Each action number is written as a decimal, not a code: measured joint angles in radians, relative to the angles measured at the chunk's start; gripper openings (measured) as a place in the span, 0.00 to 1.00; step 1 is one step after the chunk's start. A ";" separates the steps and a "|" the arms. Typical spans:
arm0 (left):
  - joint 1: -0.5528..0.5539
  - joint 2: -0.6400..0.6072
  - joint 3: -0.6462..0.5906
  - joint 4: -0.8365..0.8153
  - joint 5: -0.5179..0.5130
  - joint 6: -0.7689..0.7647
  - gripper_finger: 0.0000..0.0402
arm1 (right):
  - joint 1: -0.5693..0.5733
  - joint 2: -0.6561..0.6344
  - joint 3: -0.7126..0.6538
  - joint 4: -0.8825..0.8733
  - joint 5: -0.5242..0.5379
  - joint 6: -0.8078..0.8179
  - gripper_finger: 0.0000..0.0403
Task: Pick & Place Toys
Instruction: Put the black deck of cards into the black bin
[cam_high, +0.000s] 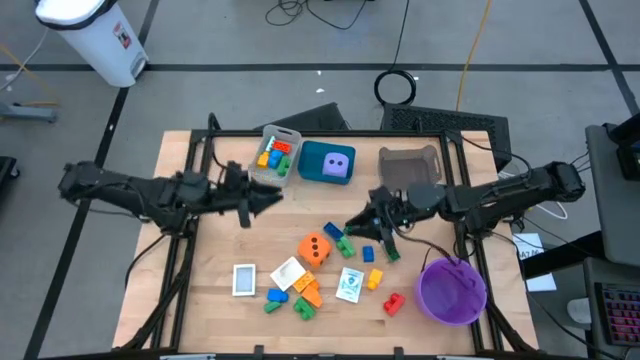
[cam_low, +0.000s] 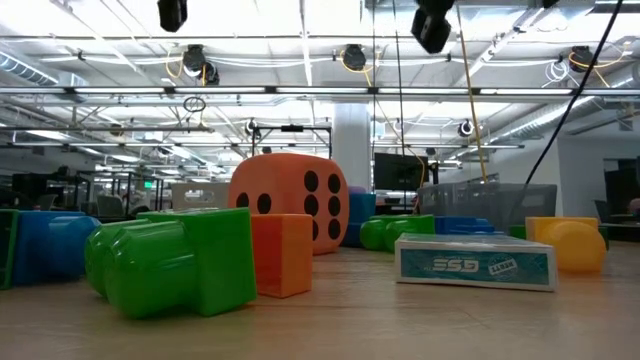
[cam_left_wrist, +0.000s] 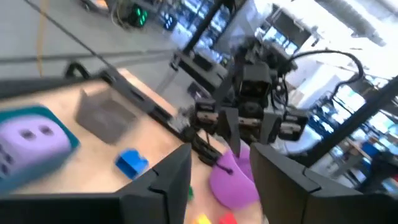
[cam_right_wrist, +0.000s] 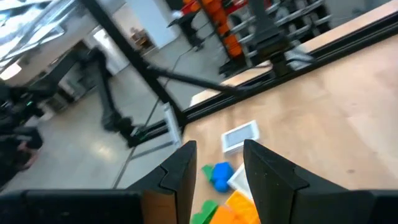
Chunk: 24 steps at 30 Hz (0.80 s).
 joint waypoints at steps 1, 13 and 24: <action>-0.032 0.017 0.010 -0.009 -0.017 -0.018 0.40 | 0.016 0.000 0.000 0.000 0.000 -0.001 0.32; -0.315 0.218 0.270 -0.541 -0.075 -0.413 0.34 | 0.149 0.000 0.000 -0.064 0.001 -0.030 0.32; -0.486 0.415 0.506 -1.039 0.066 -0.995 0.32 | 0.176 0.000 0.000 -0.090 0.009 -0.114 0.32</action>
